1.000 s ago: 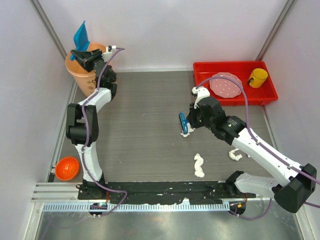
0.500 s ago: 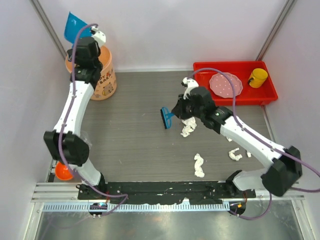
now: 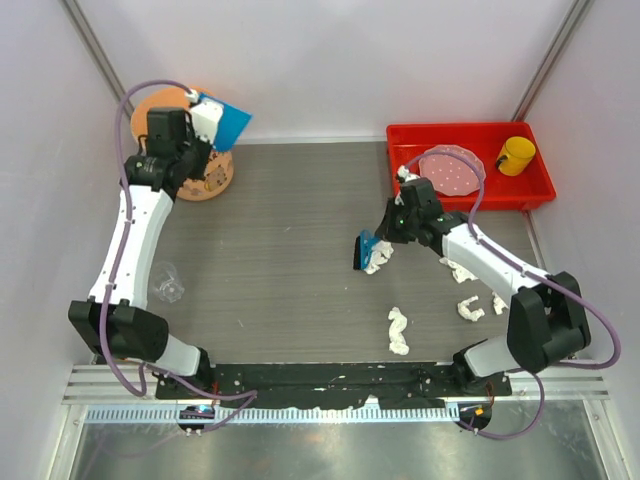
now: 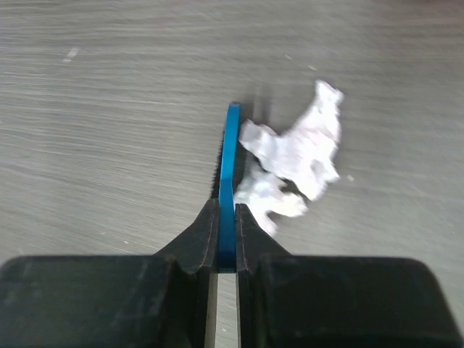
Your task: Sweep away the paper scraps from the table
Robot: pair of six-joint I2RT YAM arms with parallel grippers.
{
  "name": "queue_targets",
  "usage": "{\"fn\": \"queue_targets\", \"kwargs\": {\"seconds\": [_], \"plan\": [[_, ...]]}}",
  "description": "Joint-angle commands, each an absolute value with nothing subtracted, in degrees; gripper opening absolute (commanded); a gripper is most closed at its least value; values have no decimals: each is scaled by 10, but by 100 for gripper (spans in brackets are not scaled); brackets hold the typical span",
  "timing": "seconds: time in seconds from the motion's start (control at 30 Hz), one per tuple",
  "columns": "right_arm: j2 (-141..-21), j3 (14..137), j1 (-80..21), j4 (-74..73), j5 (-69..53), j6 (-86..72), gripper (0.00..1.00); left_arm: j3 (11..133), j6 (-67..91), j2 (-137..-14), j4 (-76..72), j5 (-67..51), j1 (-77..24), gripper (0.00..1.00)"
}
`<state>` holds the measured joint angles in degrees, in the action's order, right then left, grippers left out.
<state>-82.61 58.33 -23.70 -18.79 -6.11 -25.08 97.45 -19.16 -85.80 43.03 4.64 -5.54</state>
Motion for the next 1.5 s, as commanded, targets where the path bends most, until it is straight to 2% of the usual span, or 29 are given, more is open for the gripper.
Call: {"fn": "queue_targets", "kwargs": {"seconds": [0.0,0.07,0.17,0.23,0.33,0.37,0.43,0.5,0.57,0.6,0.7,0.9,1.13,1.37,1.47], "plan": [[-754,552,-226,-260,37,-226,1,910,-172,-809,489,-50,-103,0],[-709,557,-224,-284,11,-215,1,856,-191,-789,492,-48,-128,0],[-652,594,-224,-280,-134,-213,1,792,-214,-775,486,-43,-186,0],[-629,653,-224,-305,-149,-199,1,773,-224,-766,482,-53,-213,0],[-631,751,-224,-424,-3,-143,1,752,-208,-766,481,-71,-216,0],[-646,769,-224,-456,127,-123,1,744,-207,-767,484,-78,-217,0],[-667,794,-224,-541,225,-84,1,734,-210,-776,495,-87,-220,0],[-690,785,-224,-602,327,-59,1,716,-216,-785,507,-101,-229,0],[-696,762,-224,-617,398,-53,1,693,-232,-800,509,-105,-243,0],[-699,735,-222,-614,472,-54,1,685,-238,-804,507,-102,-259,0],[-707,676,-208,-565,516,-45,1,655,-250,-827,484,-82,-292,0],[-744,592,-179,-414,442,-4,1,621,-255,-862,440,-77,-337,0],[-738,575,-190,-344,299,-39,1,589,-262,-893,410,-44,-373,0],[-758,544,-234,-309,165,-77,1,589,-261,-914,403,-14,-392,0],[-753,548,-292,-278,122,-91,1,588,-265,-915,403,-12,-393,0]]}}
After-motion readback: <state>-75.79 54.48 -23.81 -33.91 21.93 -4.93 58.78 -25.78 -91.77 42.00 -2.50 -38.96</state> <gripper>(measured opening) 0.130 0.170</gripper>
